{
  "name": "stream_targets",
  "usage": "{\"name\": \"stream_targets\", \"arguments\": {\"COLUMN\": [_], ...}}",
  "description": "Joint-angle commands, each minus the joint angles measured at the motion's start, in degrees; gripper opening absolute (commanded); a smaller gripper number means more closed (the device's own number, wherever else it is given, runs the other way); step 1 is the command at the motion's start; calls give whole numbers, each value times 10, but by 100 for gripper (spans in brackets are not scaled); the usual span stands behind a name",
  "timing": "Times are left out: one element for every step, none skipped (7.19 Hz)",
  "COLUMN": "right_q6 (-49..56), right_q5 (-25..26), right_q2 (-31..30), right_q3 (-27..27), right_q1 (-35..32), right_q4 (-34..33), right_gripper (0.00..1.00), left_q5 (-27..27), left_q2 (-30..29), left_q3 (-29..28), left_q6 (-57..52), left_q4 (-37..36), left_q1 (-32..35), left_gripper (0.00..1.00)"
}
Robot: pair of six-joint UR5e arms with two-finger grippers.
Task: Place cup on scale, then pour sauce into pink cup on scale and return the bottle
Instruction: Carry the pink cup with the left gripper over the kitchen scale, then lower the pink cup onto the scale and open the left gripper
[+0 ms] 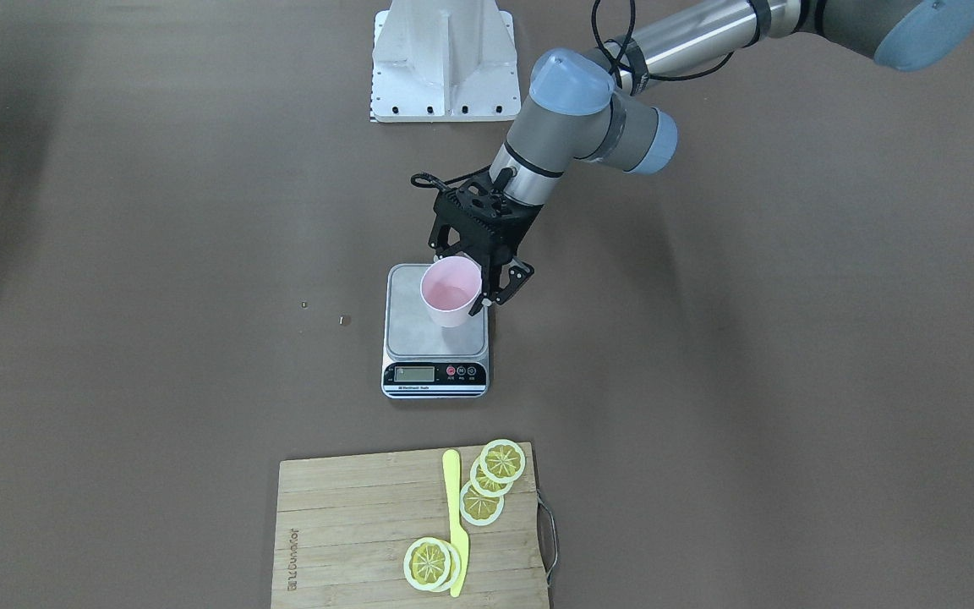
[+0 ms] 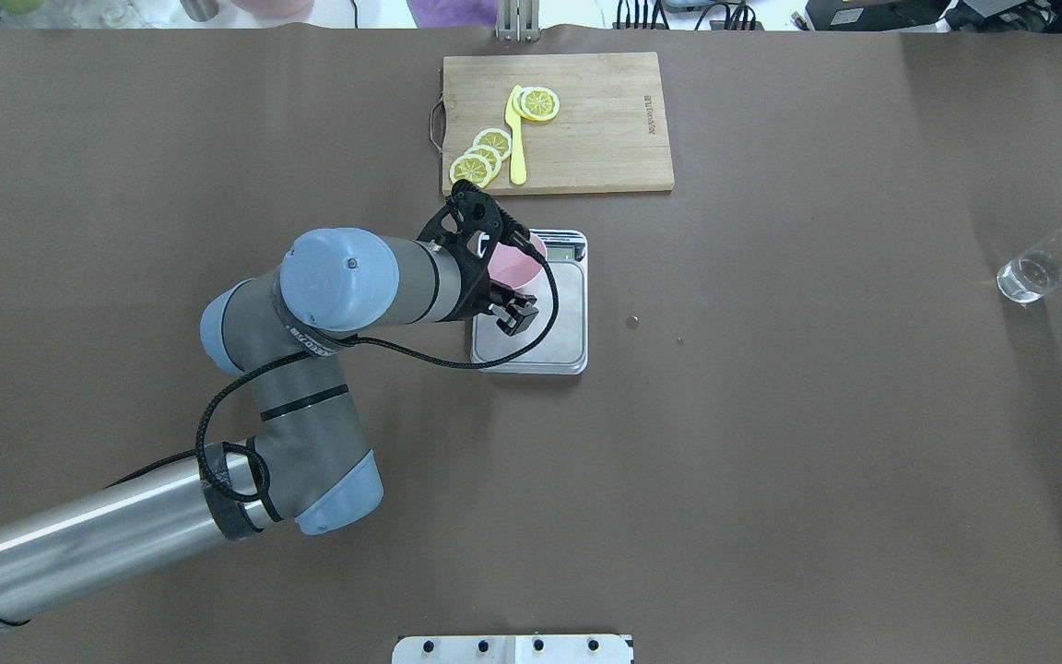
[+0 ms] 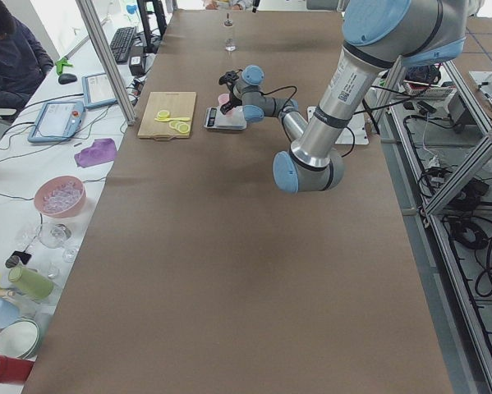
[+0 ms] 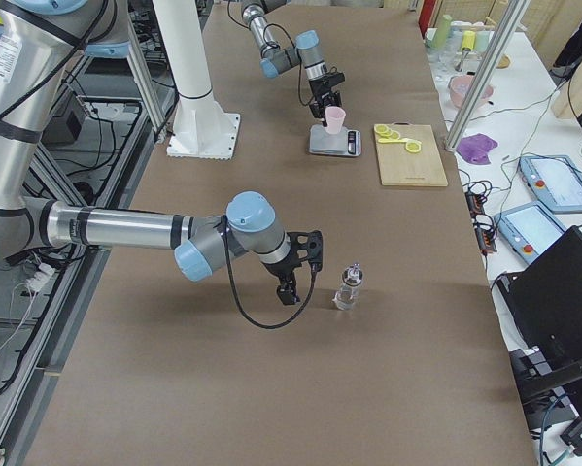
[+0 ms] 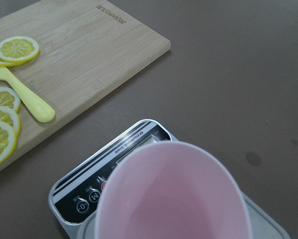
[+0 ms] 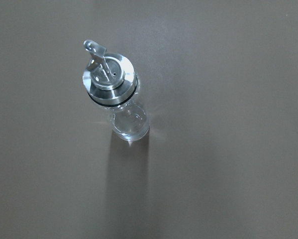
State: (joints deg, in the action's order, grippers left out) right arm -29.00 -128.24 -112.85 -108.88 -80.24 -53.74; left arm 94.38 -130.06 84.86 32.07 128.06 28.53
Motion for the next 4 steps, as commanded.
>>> {"name": "stream_targets", "arguments": {"right_q6": [-1, -1, -1, -1], "right_q5": [-1, -1, -1, -1], "right_q2": [0, 0, 0, 0], "right_q3": [0, 0, 0, 0], "right_q1": [0, 0, -1, 0], "right_q4": [0, 0, 0, 0], "right_gripper": [100, 100, 100, 100], "left_q5": [-5, -5, -5, -5], "left_q2": [-5, -6, -8, -9], "left_q3": [-8, -10, -10, -14], "left_q6": [-1, 0, 0, 1], "left_q4": [0, -1, 0, -1], "left_q1": [-7, -10, -11, -11], "left_gripper": [5, 5, 5, 5]}}
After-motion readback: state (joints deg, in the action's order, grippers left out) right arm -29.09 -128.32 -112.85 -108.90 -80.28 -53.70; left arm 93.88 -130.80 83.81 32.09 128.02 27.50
